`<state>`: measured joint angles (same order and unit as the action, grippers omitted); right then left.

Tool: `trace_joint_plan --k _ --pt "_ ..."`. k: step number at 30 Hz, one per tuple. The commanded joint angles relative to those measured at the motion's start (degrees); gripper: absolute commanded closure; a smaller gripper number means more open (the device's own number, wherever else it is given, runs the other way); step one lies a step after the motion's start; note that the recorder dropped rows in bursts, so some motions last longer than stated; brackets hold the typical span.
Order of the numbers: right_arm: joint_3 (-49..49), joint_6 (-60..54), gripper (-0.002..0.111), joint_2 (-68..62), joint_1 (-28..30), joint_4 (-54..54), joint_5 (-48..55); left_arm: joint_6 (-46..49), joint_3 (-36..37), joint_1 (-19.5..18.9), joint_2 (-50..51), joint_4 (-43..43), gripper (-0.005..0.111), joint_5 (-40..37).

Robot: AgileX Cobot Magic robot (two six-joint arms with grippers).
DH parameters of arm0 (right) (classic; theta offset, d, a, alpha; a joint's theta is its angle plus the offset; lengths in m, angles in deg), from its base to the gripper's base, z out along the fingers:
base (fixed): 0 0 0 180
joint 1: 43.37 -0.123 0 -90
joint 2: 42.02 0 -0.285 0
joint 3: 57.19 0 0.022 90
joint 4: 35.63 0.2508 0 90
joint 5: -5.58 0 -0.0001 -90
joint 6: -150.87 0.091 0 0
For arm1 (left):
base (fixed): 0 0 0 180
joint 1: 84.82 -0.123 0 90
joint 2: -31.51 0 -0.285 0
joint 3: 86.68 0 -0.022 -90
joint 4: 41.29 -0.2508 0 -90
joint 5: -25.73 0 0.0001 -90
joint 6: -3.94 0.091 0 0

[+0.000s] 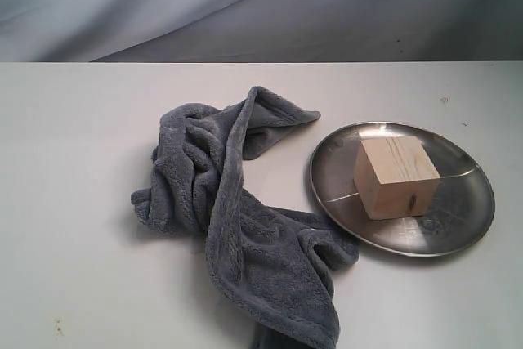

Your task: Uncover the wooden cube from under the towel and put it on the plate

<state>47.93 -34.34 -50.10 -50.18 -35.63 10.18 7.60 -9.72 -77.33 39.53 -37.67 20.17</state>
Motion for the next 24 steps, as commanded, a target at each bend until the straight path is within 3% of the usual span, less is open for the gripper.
trace_joint_plan --k 1,8,24 --pt "-2.3 -1.2 0.108 0.3 0.4 0.0 -4.0 -0.1 0.3 -0.1 -0.2 0.1 0.107 0.6" --pt "-2.3 -7.8 0.108 0.3 0.4 0.0 -4.6 -0.1 0.3 -0.1 -0.2 0.1 0.107 0.6" --pt "-2.3 -10.1 0.108 0.3 0.4 0.6 0.5 -0.1 0.3 -0.1 -0.2 0.1 0.107 0.6"
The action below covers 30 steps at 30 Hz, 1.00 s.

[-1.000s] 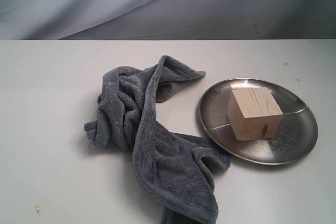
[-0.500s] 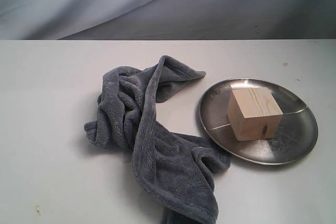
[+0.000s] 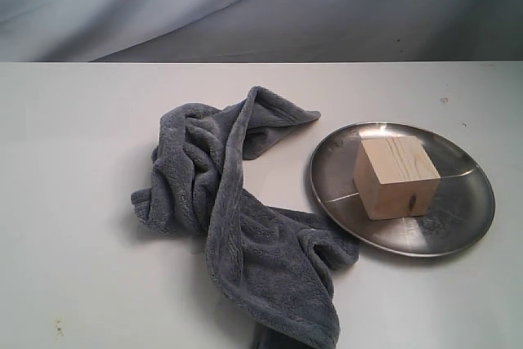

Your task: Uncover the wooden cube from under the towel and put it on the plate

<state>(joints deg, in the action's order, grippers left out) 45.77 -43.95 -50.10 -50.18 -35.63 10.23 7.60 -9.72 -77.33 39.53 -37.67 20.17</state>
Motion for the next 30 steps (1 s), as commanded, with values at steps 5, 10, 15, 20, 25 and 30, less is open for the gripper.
trace_joint_plan --k 5,10,15,20,25,30 --pt "-0.2 -0.5 0.108 0.3 0.4 2.3 -1.4 -0.1 0.3 -0.1 -0.2 0.1 0.107 0.6" --pt "-0.2 -0.4 0.108 0.3 0.0 2.6 -3.1 -0.1 0.3 -0.1 -0.2 0.1 0.107 0.6" --pt "-0.2 -0.2 0.108 0.3 0.0 4.5 -3.8 -0.1 0.3 -0.1 -0.2 0.1 0.107 0.6" --pt "-0.2 -0.2 0.108 0.3 0.0 5.6 -5.1 -0.1 0.3 -0.1 -0.2 0.1 0.107 0.6" --pt "-0.2 0.0 0.108 0.3 0.0 5.7 -4.2 -0.1 0.3 -0.1 -0.2 0.1 0.107 0.6" --pt "-0.2 0.2 0.108 0.3 0.0 5.7 -3.8 -0.1 0.3 -0.1 -0.2 0.1 0.107 0.6"
